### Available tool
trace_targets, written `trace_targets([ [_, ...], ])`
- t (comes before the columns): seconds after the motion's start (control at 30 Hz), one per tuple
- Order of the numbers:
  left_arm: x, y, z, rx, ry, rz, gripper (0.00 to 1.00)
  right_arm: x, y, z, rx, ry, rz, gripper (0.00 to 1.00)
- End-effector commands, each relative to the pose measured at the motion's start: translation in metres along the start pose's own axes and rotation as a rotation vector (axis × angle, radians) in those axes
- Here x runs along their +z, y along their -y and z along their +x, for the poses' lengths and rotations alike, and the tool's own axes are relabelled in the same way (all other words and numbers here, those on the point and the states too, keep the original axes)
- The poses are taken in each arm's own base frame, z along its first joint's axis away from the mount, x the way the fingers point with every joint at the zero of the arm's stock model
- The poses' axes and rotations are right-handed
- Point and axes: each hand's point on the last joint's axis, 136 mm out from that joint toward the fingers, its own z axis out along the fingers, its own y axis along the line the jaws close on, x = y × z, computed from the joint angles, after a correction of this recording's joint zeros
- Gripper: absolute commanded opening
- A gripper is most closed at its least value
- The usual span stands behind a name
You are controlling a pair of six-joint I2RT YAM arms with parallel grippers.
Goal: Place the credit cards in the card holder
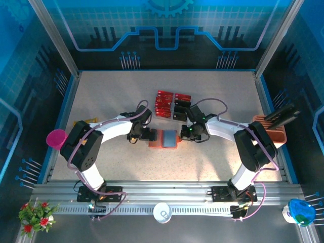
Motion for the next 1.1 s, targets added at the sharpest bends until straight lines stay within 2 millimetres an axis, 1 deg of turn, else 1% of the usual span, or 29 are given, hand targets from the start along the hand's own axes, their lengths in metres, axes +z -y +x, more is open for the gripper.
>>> trace_targets([
  [0.0,0.010,-0.001,0.011,0.021,-0.044,0.007,0.99,-0.004,0.006,0.000,0.022,0.016,0.007,0.00],
  [0.03,0.010,-0.001,0.011,0.023,-0.045,0.007,0.99,-0.005,0.005,-0.001,0.023,0.018,0.001,0.00],
  [0.07,0.010,-0.001,0.011,0.024,-0.046,0.007,0.99,-0.006,0.003,-0.002,0.022,0.020,-0.007,0.07],
  [0.13,0.011,-0.001,0.011,0.026,-0.048,0.007,0.99,-0.013,-0.002,-0.009,0.015,0.040,-0.031,0.16],
  [0.2,0.011,-0.001,0.010,0.032,-0.047,0.006,0.99,-0.028,-0.010,-0.022,-0.006,0.083,-0.054,0.26],
  [0.27,0.010,0.000,0.009,0.037,-0.047,0.008,0.99,-0.045,-0.017,-0.037,-0.041,0.128,-0.065,0.33],
  [0.37,0.010,0.002,0.007,0.043,-0.045,0.011,0.99,-0.067,-0.027,-0.060,-0.127,0.177,-0.059,0.40],
  [0.47,0.011,0.003,0.006,0.044,-0.044,0.016,0.99,-0.078,-0.033,-0.079,-0.236,0.183,-0.033,0.43],
  [0.57,0.012,0.003,0.006,0.042,-0.046,0.017,0.99,-0.084,-0.042,-0.096,-0.362,0.185,0.001,0.44],
  [0.67,0.011,0.003,0.005,0.040,-0.039,0.018,0.99,-0.082,-0.046,-0.108,-0.455,0.171,0.028,0.44],
  [0.73,0.010,0.003,0.004,0.043,-0.035,0.018,0.99,-0.077,-0.048,-0.111,-0.507,0.154,0.038,0.44],
  [0.87,0.006,0.006,0.001,0.047,-0.023,0.028,0.99,-0.064,-0.042,-0.116,-0.575,0.113,0.114,0.42],
  [1.07,0.007,0.008,-0.002,0.064,-0.024,0.032,0.99,-0.052,-0.037,-0.123,-0.637,0.094,0.209,0.39],
])
